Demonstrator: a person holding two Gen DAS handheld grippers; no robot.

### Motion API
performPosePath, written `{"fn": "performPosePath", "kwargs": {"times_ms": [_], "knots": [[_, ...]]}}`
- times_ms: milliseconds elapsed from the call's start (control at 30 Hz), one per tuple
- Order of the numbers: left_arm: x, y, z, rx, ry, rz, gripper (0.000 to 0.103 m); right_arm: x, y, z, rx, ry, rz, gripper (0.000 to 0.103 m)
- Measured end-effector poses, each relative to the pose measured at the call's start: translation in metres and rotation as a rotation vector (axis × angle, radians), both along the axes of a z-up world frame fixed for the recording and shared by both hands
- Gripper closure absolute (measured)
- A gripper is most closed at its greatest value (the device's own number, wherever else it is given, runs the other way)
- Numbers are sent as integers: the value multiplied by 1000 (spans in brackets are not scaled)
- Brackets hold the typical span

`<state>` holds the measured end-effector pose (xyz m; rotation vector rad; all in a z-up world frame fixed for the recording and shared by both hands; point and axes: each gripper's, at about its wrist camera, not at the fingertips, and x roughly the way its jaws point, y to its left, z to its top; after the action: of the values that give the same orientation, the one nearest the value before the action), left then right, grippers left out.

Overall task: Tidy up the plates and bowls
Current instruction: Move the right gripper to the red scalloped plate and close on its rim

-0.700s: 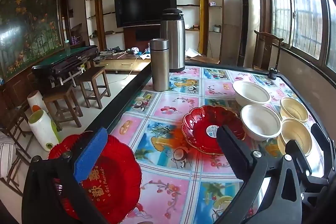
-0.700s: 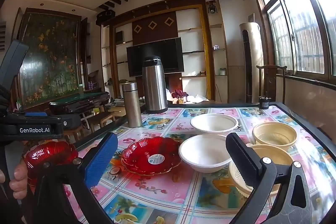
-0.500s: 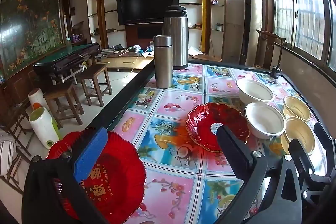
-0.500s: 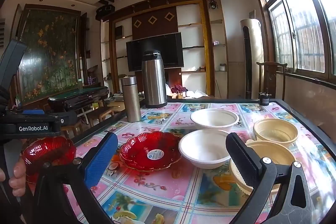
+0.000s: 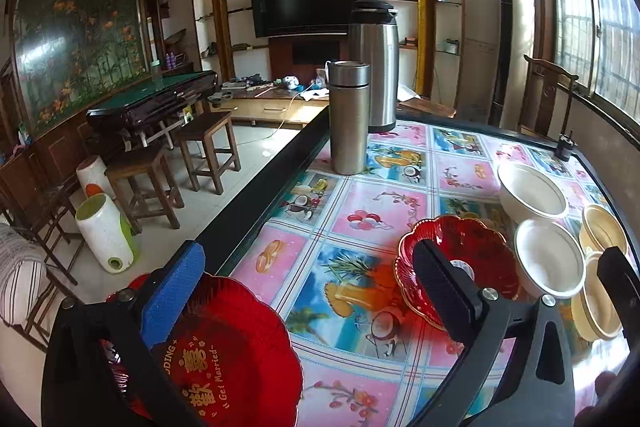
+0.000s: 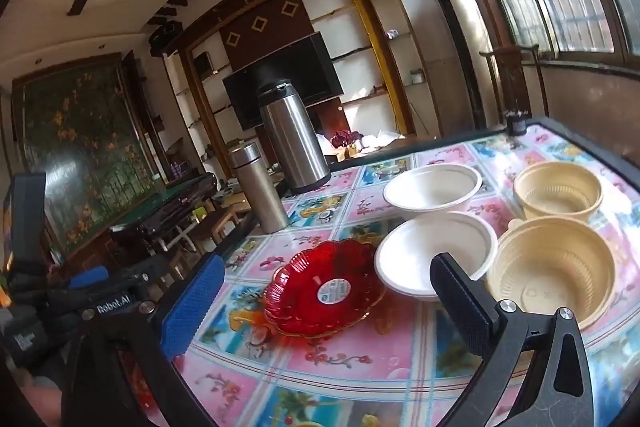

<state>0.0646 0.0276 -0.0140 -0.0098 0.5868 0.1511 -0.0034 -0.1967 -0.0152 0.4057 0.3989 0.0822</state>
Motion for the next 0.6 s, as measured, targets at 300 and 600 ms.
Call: {"fn": "performPosePath", "kwargs": {"times_ms": [300,600], "knots": [[37,-9,-21,-25,45,64,0,35,-2,-41,188,143,-18,0],[60,-17,-41,-64,91,76,0,46,-17,-70,354,252,29,0]]}}
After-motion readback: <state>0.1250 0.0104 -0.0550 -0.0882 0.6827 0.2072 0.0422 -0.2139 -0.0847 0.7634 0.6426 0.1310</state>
